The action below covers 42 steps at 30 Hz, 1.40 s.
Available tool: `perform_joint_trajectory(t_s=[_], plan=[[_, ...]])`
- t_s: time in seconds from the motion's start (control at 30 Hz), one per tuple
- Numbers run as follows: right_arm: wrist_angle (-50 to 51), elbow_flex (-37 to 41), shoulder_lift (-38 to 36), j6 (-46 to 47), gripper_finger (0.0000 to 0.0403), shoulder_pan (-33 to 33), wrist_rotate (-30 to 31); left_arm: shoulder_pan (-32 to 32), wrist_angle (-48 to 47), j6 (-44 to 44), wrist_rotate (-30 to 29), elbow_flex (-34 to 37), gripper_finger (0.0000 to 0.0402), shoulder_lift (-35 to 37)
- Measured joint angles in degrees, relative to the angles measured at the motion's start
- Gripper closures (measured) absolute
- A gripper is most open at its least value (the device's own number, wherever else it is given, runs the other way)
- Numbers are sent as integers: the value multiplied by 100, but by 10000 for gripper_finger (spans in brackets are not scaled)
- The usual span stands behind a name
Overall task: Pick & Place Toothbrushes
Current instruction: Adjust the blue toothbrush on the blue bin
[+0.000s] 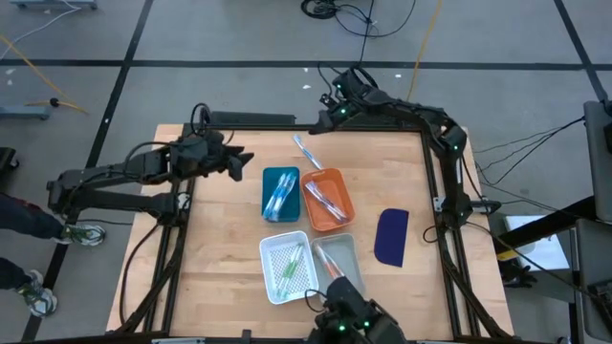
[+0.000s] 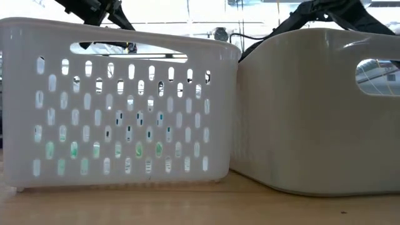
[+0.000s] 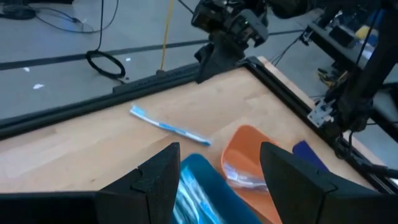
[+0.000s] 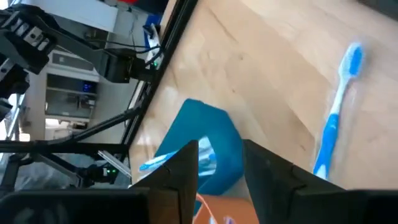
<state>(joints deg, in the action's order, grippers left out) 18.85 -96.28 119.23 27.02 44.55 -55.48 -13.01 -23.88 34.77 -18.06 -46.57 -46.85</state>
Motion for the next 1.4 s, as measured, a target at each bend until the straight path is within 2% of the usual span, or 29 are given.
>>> perform_joint_trajectory(t_s=[0.13, 0.3, 0.5, 0.6, 0.9, 1.13, 1.4], plan=[[340, -433, 290, -122, 285, -55, 62, -97, 52, -43, 8, 0, 179, 0], [634, -664, 507, -259, 286, -286, 670, -127, 52, -42, 2, 0, 179, -1], [1237, -918, 752, -275, 286, -690, 1859, -127, 61, -29, 1, 0, 179, 0], [1258, -943, 740, -181, 287, -807, 2240, -127, 61, -27, 1, 0, 179, 0], [1777, -952, 733, 66, 287, -791, 2252, -127, 94, -18, -1, 0, 179, 0], [1858, -945, 735, -82, 287, -843, 2421, -127, 651, -246, 5, 0, 179, -59], [2019, -941, 995, -164, 287, -838, 2562, -172, 1106, -466, 127, -2, 179, -486]])
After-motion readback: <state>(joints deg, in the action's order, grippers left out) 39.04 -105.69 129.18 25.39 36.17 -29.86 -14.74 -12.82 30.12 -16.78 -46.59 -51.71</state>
